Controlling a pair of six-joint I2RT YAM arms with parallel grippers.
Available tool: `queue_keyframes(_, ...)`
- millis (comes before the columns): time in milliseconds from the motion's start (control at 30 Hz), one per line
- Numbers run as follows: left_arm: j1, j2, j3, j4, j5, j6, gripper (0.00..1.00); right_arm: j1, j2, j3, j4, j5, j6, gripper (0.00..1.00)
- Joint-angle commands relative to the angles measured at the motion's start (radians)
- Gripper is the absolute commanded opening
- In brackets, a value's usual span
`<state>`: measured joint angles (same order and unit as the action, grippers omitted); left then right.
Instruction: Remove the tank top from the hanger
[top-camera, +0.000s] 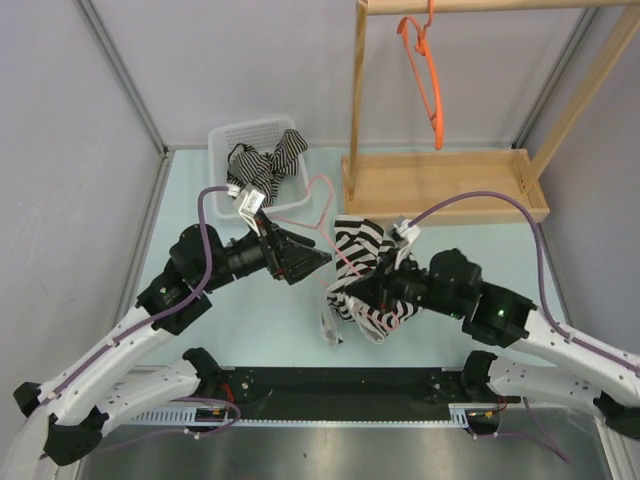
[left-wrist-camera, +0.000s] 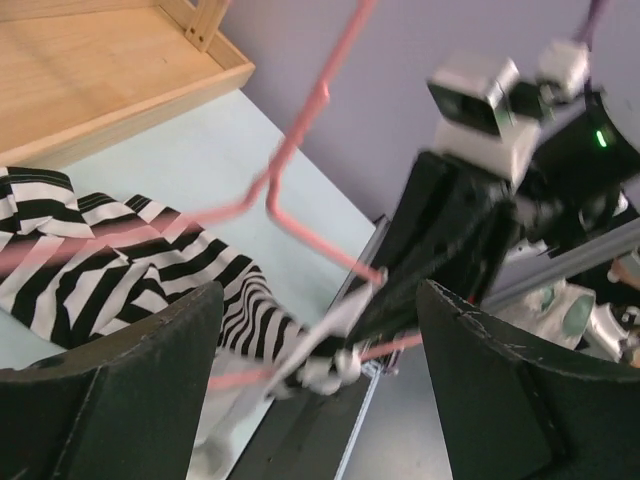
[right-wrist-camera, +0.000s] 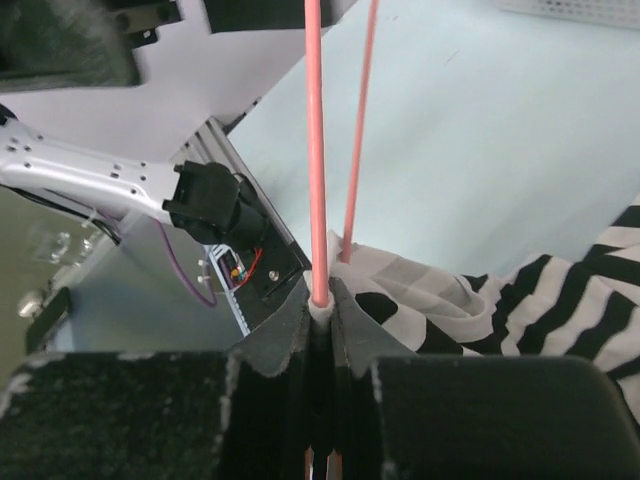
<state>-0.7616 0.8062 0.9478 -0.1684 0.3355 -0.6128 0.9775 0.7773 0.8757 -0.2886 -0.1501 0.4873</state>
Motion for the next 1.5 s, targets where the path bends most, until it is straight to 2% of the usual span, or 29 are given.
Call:
queue_keyframes(0,-0.030,-0.027,-0.056,0.124,-0.150,-0.123,0.82,0.229,0.083,0.039,0.178,0.485,-0.062,0.00)
queue_keyframes(100,-0.033,-0.026,-0.058,0.113,-0.173,-0.107,0.82,0.289,0.151,0.055,0.221,0.543,-0.078,0.00)
queue_keyframes(200,-0.035,-0.015,-0.047,0.075,-0.188,-0.087,0.75,0.300,0.186,0.055,0.276,0.535,-0.076,0.00)
queue_keyframes(333,-0.033,-0.019,-0.040,0.043,-0.249,-0.058,0.52,0.300,0.215,0.063,0.272,0.538,-0.075,0.00)
queue_keyframes(500,-0.035,0.020,0.011,-0.011,-0.297,0.017,0.37,0.300,0.227,0.048,0.311,0.436,-0.093,0.00)
queue_keyframes(600,-0.033,0.048,0.029,-0.006,-0.299,0.050,0.25,0.302,0.241,0.052,0.307,0.405,-0.096,0.01)
queue_keyframes(700,-0.033,0.076,0.060,-0.010,-0.311,0.100,0.06,0.302,0.247,0.055,0.296,0.403,-0.089,0.06)
queue_keyframes(733,-0.035,0.082,0.071,-0.017,-0.325,0.114,0.00,0.300,0.249,0.055,0.295,0.402,-0.087,0.16)
queue_keyframes(800,-0.033,0.086,0.098,-0.028,-0.372,0.171,0.00,0.299,0.249,0.059,0.247,0.417,-0.075,0.30)
queue_keyframes(833,-0.033,0.085,0.108,-0.031,-0.388,0.192,0.00,0.297,0.250,0.060,0.229,0.426,-0.069,0.43)
queue_keyframes(900,-0.035,0.071,0.134,-0.045,-0.450,0.252,0.00,0.285,0.249,0.063,0.171,0.457,-0.044,0.55)
queue_keyframes(933,-0.035,0.067,0.140,-0.052,-0.472,0.274,0.00,0.279,0.249,0.063,0.123,0.463,-0.030,0.68)
queue_keyframes(1000,-0.035,0.041,0.149,-0.056,-0.539,0.330,0.00,0.251,0.246,0.062,0.071,0.486,0.005,0.75)
queue_keyframes(1033,-0.035,0.028,0.151,-0.056,-0.564,0.346,0.00,0.242,0.246,0.060,0.021,0.497,0.016,0.84)
queue_keyframes(1233,-0.033,-0.033,0.158,-0.069,-0.682,0.380,0.00,0.217,0.244,0.062,-0.142,0.549,0.030,0.98)
queue_keyframes(1333,-0.033,-0.044,0.163,-0.100,-0.667,0.296,0.00,0.240,0.237,0.062,-0.135,0.514,-0.021,1.00)
queue_keyframes(1467,-0.031,-0.058,0.141,-0.112,-0.601,0.086,0.00,0.302,0.208,0.052,-0.051,0.422,-0.098,1.00)
